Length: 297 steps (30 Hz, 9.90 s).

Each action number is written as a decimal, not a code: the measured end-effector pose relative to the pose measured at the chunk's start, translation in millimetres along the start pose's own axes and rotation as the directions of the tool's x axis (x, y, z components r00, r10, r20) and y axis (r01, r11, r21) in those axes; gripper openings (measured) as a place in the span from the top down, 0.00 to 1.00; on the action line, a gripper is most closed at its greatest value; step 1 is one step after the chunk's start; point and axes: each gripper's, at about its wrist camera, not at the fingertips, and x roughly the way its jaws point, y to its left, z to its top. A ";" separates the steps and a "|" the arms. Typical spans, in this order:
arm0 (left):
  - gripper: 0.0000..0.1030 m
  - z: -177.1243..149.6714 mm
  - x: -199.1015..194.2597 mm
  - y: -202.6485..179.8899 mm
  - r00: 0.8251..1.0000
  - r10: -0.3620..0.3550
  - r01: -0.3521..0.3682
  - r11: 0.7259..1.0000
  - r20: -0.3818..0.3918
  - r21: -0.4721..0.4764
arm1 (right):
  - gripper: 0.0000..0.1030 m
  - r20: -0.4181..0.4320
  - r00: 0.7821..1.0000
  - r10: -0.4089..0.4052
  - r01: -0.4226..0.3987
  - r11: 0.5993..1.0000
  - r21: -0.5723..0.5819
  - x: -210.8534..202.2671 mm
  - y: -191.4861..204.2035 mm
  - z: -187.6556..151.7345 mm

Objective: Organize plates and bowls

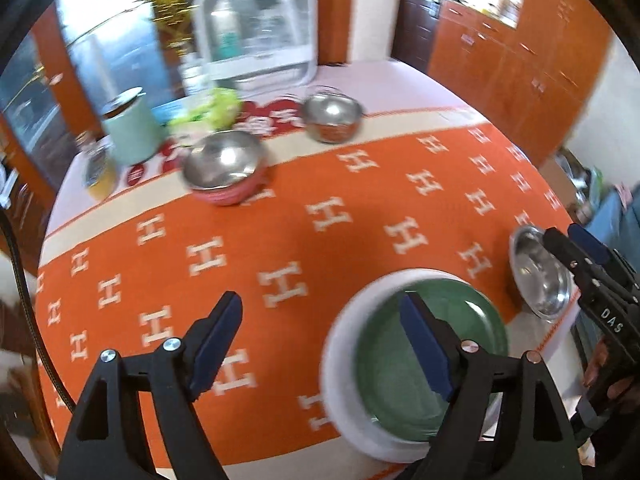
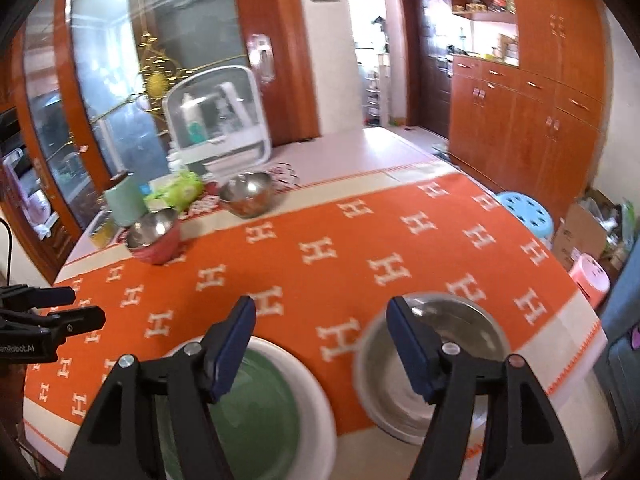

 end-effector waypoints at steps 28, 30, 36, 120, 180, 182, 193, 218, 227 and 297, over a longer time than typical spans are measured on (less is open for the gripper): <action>0.21 83.0 -8.6 178.6 0.999 0.008 0.005 0.964 0.046 -0.267 | 0.33 -0.050 0.978 0.202 -0.208 0.961 -0.182 83.3 165.5 122.3; 0.21 91.5 1.9 181.4 0.999 0.006 0.005 0.963 0.038 -0.268 | 0.33 -0.069 0.975 0.210 -0.218 0.963 -0.157 94.1 169.3 126.9; 0.21 105.6 30.5 185.3 0.999 -0.035 0.039 0.961 0.020 -0.273 | 0.33 -0.150 0.964 0.218 -0.235 0.965 -0.111 130.3 180.1 133.1; 0.86 -8.0 159.9 170.5 0.893 -0.434 0.318 0.799 -0.122 -0.510 | 0.92 -0.534 0.736 0.417 -0.178 0.880 0.441 201.9 147.8 -11.0; 0.83 -11.0 69.6 -99.3 0.880 -0.402 0.394 0.915 -0.254 -0.083 | 0.93 -0.321 0.922 0.219 -0.019 0.851 0.525 9.0 -60.7 -39.9; 0.83 -8.4 71.8 -112.9 0.878 -0.402 0.395 0.915 -0.262 -0.082 | 0.93 -0.327 0.920 0.214 -0.011 0.850 0.526 8.2 -74.8 -38.1; 0.82 0.0 89.1 -199.4 0.868 -0.379 0.379 0.923 -0.321 -0.067 | 0.92 -0.396 0.896 0.202 0.040 0.851 0.524 12.8 -151.5 -37.1; 0.74 -3.3 123.0 -275.0 0.883 -0.263 0.215 0.963 -0.389 -0.164 | 0.90 -0.612 0.756 0.231 0.049 0.913 0.405 70.2 -229.6 -35.3; 0.69 -1.5 118.7 -270.1 0.901 -0.215 0.150 0.969 -0.376 -0.195 | 0.90 -0.606 0.749 0.266 0.008 0.912 0.411 76.7 -234.5 -28.8; 0.20 218.6 88.4 -2.2 0.999 0.038 -0.040 0.959 -0.013 -0.279 | 0.30 -0.267 0.933 0.241 -0.223 0.970 0.098 201.9 -30.8 207.5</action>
